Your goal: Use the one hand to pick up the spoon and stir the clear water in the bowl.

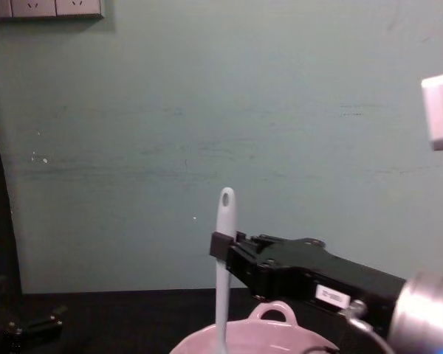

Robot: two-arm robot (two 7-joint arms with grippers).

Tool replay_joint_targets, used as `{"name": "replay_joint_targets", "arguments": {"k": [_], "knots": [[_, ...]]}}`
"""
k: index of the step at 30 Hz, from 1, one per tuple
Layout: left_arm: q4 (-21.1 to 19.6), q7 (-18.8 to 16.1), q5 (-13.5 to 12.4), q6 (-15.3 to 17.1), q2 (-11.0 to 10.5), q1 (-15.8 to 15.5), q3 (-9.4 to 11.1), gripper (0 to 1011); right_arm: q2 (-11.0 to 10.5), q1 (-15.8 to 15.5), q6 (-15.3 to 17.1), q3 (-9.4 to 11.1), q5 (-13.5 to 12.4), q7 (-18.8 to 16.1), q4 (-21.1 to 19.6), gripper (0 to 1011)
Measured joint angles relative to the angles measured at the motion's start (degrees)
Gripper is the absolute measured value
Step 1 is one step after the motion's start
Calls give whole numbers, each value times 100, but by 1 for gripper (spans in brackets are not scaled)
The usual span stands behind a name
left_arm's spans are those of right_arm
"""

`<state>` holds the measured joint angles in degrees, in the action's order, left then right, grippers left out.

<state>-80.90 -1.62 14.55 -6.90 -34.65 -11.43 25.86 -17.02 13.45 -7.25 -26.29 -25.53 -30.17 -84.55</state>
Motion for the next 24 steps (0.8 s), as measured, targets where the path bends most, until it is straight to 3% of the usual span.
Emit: {"name": "replay_joint_targets", "arguments": {"k": [7, 13, 19, 24], "knots": [[0, 0, 0, 0, 0, 0, 0, 1011, 374, 402, -465, -58, 400, 324, 706, 110], [0, 0, 0, 0, 0, 0, 0, 1011, 596, 666, -806, 55, 758, 612, 1225, 110], [0, 0, 0, 0, 0, 0, 0, 1011, 604, 770, -980, 223, 1064, 865, 1447, 110], [0, 0, 0, 0, 0, 0, 0, 1011, 482, 698, -906, 358, 1151, 926, 1310, 110]]}}
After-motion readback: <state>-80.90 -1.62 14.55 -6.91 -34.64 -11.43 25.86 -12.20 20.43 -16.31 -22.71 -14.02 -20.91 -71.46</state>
